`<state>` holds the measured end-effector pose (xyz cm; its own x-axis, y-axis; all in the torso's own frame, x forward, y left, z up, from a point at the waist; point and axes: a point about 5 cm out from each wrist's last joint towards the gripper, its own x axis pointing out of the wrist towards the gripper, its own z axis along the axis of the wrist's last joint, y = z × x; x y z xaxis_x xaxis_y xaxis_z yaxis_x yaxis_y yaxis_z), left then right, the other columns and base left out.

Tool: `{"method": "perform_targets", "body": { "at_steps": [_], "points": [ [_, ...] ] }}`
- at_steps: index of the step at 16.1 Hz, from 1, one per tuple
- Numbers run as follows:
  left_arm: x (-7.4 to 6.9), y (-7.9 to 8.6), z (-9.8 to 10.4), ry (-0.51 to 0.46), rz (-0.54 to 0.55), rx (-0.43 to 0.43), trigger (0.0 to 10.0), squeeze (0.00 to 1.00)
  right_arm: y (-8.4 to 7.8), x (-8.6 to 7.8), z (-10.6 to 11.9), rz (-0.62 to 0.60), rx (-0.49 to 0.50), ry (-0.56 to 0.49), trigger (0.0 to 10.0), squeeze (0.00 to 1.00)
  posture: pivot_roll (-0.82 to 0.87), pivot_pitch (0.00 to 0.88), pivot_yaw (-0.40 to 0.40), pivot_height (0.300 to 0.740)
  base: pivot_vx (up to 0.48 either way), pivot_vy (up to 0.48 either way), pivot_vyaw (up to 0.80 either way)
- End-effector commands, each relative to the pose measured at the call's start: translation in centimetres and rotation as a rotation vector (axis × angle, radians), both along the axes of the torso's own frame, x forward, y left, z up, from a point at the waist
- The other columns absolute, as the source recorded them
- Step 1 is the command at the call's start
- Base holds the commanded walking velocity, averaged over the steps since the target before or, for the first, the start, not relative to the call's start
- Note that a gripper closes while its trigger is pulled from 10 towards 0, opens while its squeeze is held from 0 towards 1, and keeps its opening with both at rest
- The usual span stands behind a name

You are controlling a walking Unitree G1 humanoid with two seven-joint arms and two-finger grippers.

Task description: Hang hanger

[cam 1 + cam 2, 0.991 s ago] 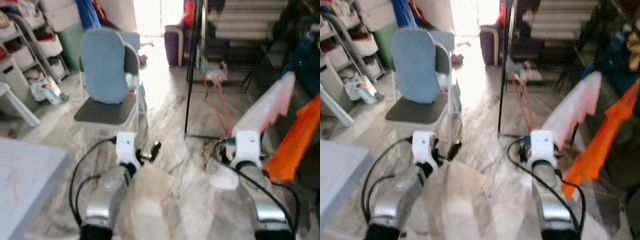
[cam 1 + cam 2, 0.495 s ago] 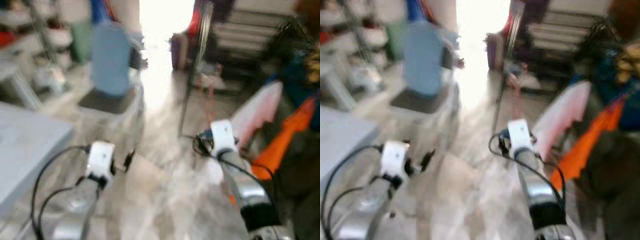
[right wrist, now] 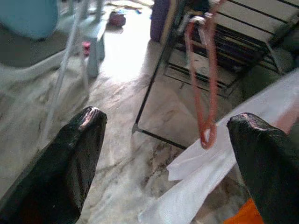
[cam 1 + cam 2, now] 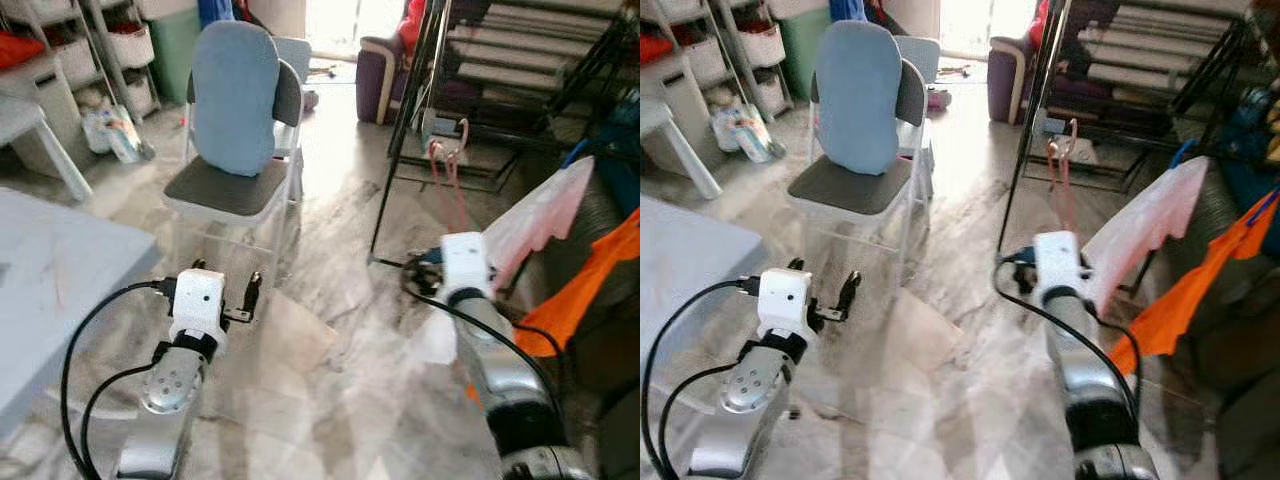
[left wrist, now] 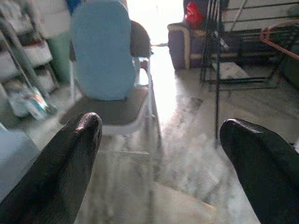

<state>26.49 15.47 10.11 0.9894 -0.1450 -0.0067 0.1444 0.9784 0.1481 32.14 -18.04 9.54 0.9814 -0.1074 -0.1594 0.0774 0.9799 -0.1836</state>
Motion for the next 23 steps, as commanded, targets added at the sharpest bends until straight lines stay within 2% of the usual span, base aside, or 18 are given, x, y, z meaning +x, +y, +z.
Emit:
{"method": "perform_targets", "body": {
  "at_steps": [1,4,7,8,10,11,14,17,23],
  "points": [
    [0.4,-0.2,0.0,-0.01,0.002,0.013,10.0,0.0,-0.9,-0.6,0.2,-0.057,0.033,-0.026,10.0,0.0,-0.03,0.0,0.017,0.74,0.0,0.0,0.0],
    [0.2,-0.1,0.2,-0.023,0.023,0.016,10.0,0.0,-1.3,-1.7,0.0,-0.073,0.052,-0.045,10.0,0.0,-0.03,0.0,0.023,0.74,0.0,0.0,0.0],
    [-1.2,1.1,-0.3,-0.007,0.109,-0.015,10.0,0.0,-1.7,-2.7,0.5,-0.04,0.041,-0.075,10.0,0.0,-0.03,0.0,-0.015,0.74,0.0,0.0,0.0],
    [-1.8,1.4,-0.9,0.008,0.142,-0.012,10.0,0.0,-1.6,-3.1,0.3,-0.018,0.04,-0.071,10.0,0.0,-0.04,0.0,-0.027,0.74,0.0,0.0,0.0],
    [-2.2,1.2,-1.1,0.013,0.14,-0.012,10.0,0.0,-1.0,-3.4,0.3,0.033,0.036,-0.067,10.0,0.0,-0.04,0.0,-0.038,0.74,0.0,0.0,0.8],
    [-2.2,0.8,-1.2,0.022,0.135,-0.016,10.0,0.0,-0.4,-3.5,0.5,0.066,0.04,-0.069,10.0,0.0,-0.04,0.0,-0.035,0.74,0.0,0.0,0.8],
    [-1.9,-0.1,-0.9,0.02,0.116,-0.019,10.0,0.0,-0.1,-3.4,0.9,0.073,0.057,-0.086,10.0,0.0,-0.05,0.0,-0.015,0.74,0.0,0.0,0.8],
    [-1.9,-0.1,-0.9,0.027,0.106,-0.013,10.0,0.0,0.1,-3.8,0.7,0.057,0.077,-0.088,10.0,0.0,-0.06,0.0,0.013,0.74,0.0,0.0,0.8],
    [-1.7,-0.8,-0.9,0.038,0.093,-0.023,10.0,0.0,0.4,-4.0,0.8,0.078,0.096,-0.077,10.0,0.0,-0.07,0.0,0.007,0.74,0.0,0.0,0.67]
  ]
}}
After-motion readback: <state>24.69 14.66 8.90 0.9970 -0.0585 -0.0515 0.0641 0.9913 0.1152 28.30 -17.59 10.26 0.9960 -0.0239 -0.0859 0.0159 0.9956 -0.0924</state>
